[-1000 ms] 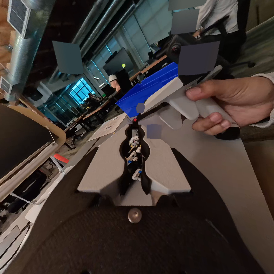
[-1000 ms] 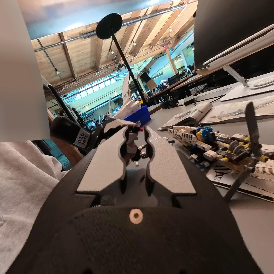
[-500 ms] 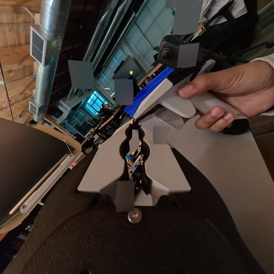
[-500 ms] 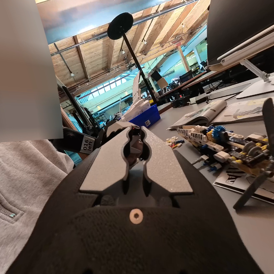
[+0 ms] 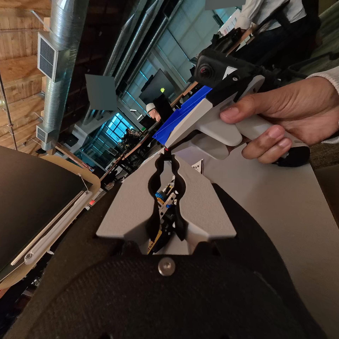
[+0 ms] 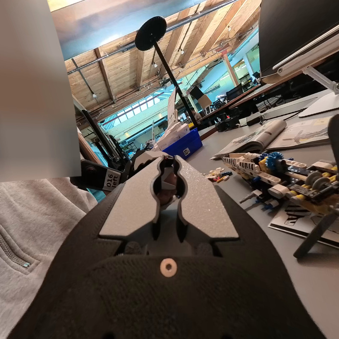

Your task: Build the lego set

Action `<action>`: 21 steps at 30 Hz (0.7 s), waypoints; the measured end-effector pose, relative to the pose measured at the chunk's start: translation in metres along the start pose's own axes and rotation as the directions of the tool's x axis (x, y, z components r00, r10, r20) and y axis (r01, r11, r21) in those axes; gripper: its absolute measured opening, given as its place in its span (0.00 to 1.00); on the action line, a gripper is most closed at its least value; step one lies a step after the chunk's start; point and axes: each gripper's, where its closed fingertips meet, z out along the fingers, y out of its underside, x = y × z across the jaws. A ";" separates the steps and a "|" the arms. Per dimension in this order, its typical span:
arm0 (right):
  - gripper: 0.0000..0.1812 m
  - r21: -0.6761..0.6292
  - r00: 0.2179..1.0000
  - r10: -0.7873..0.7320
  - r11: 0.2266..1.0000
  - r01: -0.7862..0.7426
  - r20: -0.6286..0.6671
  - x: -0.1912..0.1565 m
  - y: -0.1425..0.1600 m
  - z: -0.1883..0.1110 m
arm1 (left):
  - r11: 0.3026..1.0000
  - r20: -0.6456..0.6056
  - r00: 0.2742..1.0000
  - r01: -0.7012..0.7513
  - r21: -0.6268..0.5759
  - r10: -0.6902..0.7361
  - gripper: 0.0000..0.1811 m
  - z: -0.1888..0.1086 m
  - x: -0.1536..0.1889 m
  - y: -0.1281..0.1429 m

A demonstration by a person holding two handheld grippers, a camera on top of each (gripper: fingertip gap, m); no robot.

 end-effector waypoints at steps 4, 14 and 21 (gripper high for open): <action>0.04 -0.009 1.000 0.017 1.000 -0.017 0.003 0.001 0.001 -0.001 | 1.000 0.001 1.000 -0.008 -0.006 0.008 0.03 0.001 0.001 0.001; 0.03 -0.016 0.999 -0.030 0.999 0.029 -0.019 0.000 0.001 -0.001 | 1.000 0.010 1.000 -0.004 -0.010 0.004 0.02 0.001 0.000 0.000; 0.03 -0.013 0.998 -0.050 0.999 0.050 -0.023 -0.001 0.001 -0.001 | 1.000 0.011 1.000 0.005 -0.009 -0.005 0.02 0.001 0.000 -0.002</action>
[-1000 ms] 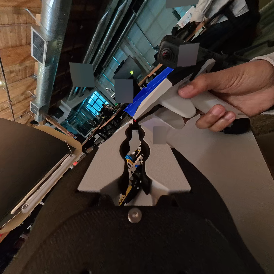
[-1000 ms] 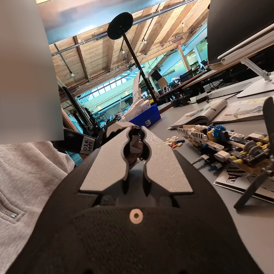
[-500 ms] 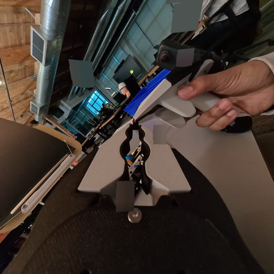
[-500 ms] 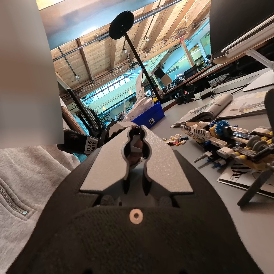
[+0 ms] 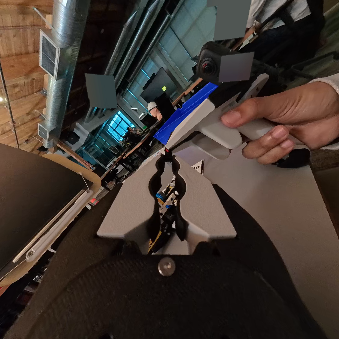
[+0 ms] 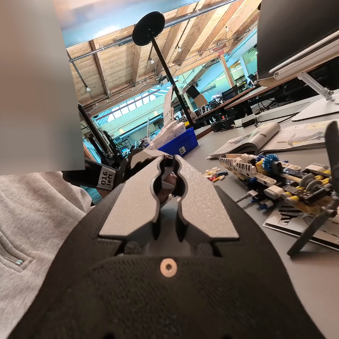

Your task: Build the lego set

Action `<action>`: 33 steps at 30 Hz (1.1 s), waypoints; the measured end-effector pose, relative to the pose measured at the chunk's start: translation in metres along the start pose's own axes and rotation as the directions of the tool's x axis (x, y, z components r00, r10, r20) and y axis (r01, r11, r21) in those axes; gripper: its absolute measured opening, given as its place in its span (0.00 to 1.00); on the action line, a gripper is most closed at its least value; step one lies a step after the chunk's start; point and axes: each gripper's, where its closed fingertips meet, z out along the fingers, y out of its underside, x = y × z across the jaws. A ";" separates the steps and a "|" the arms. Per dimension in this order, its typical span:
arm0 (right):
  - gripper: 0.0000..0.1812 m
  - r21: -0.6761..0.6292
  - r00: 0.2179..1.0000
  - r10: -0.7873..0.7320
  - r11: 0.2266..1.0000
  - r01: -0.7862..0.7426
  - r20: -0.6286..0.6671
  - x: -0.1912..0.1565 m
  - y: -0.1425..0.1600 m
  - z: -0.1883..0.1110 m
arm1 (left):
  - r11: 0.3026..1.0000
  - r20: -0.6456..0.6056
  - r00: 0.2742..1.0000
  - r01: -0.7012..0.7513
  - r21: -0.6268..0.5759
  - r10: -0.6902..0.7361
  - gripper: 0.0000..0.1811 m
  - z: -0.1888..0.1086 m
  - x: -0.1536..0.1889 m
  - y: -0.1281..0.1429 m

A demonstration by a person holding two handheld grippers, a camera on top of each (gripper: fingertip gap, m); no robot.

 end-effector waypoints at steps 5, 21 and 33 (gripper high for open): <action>0.03 0.001 1.000 -0.012 1.000 0.012 -0.007 0.000 0.000 0.000 | 1.000 0.001 1.000 0.005 -0.003 -0.005 0.02 0.000 0.000 0.000; 0.03 -0.004 0.999 -0.034 0.999 0.034 -0.025 0.001 0.000 -0.001 | 1.000 0.010 1.000 -0.004 -0.006 0.004 0.02 0.001 0.000 0.000; 0.11 0.153 0.999 0.030 0.988 -0.034 0.024 0.003 -0.017 -0.010 | 0.998 0.015 0.998 0.061 -0.035 -0.060 0.03 0.005 -0.006 0.011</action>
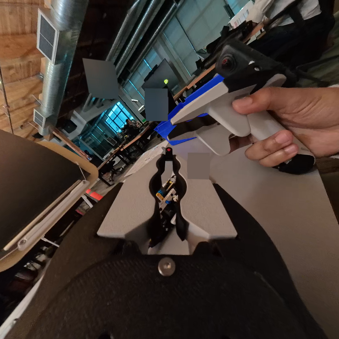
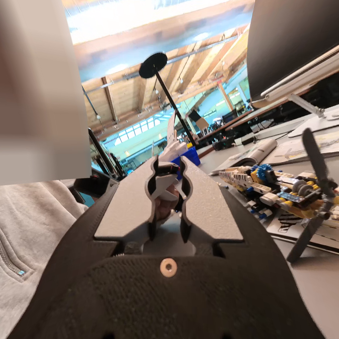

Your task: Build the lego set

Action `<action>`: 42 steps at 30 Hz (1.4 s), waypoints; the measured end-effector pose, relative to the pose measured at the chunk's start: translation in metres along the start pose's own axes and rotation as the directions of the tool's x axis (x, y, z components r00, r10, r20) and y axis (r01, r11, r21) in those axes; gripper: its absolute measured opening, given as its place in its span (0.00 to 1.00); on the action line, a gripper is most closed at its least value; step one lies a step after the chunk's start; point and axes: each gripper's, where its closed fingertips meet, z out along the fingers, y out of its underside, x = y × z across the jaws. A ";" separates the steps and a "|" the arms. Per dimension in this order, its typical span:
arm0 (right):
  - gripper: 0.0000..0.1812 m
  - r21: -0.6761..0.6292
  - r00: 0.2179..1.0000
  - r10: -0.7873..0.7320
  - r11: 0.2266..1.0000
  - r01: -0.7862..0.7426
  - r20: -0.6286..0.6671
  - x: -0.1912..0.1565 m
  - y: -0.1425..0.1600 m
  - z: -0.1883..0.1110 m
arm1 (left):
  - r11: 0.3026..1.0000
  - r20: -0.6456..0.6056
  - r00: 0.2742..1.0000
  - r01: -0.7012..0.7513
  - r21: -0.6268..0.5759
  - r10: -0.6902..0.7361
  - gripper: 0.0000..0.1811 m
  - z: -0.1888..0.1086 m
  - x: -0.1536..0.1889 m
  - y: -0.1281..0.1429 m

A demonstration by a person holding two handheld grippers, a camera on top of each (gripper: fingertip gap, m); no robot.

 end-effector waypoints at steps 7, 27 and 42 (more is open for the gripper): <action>0.08 -0.013 0.977 -0.214 0.977 0.213 -0.025 -0.010 -0.002 0.000 | 0.974 -0.101 0.969 0.221 -0.047 -0.225 0.03 0.003 0.001 0.015; 0.07 -0.305 0.881 -0.472 0.844 0.440 -0.033 -0.003 0.027 0.002 | 0.800 -0.431 0.703 0.596 -0.076 -0.565 0.03 -0.007 0.019 0.000; 0.01 -0.259 0.952 -0.305 0.918 0.300 0.022 -0.012 0.026 0.003 | 0.747 -0.450 0.656 0.664 -0.038 -0.606 0.06 -0.009 0.015 -0.006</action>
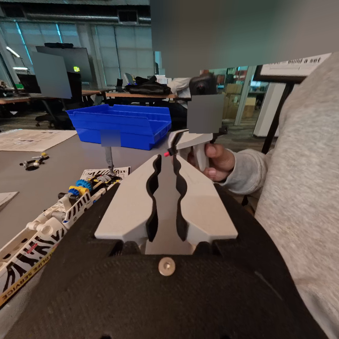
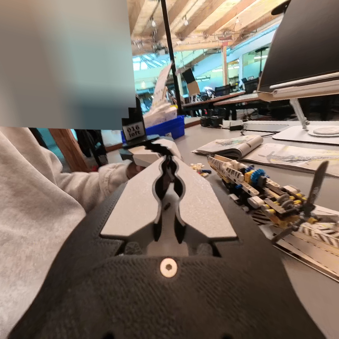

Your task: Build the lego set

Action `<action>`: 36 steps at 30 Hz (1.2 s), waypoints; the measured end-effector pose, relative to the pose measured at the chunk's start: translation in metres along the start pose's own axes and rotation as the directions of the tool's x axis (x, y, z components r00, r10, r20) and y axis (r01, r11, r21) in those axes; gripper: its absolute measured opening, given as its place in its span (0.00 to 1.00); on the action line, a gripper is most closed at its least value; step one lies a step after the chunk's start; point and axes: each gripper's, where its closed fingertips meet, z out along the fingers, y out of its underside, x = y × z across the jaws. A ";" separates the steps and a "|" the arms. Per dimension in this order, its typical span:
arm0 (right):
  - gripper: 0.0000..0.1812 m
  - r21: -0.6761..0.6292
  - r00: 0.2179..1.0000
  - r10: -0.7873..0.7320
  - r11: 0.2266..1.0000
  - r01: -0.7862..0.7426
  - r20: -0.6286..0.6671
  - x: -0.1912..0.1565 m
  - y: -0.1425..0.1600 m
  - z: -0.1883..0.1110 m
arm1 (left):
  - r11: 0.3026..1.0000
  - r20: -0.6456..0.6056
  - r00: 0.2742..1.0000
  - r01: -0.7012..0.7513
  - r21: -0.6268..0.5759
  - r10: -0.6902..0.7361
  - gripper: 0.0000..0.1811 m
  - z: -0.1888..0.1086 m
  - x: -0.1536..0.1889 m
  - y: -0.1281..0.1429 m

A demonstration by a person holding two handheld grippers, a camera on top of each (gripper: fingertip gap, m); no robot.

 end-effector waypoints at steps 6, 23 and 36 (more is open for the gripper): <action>0.00 0.224 0.939 0.337 0.912 -0.344 0.068 0.014 -0.014 -0.003 | 0.992 -0.052 0.990 0.128 0.002 -0.127 0.22 0.003 0.000 0.001; 0.00 0.244 0.898 0.415 0.864 -0.440 0.148 0.004 -0.010 0.010 | 0.987 -0.036 0.987 0.158 0.034 -0.157 0.01 -0.002 -0.006 -0.005; 0.00 0.238 0.894 0.429 0.861 -0.449 0.132 0.012 -0.010 0.006 | 0.989 -0.046 0.988 0.148 0.026 -0.146 0.00 -0.003 -0.005 -0.005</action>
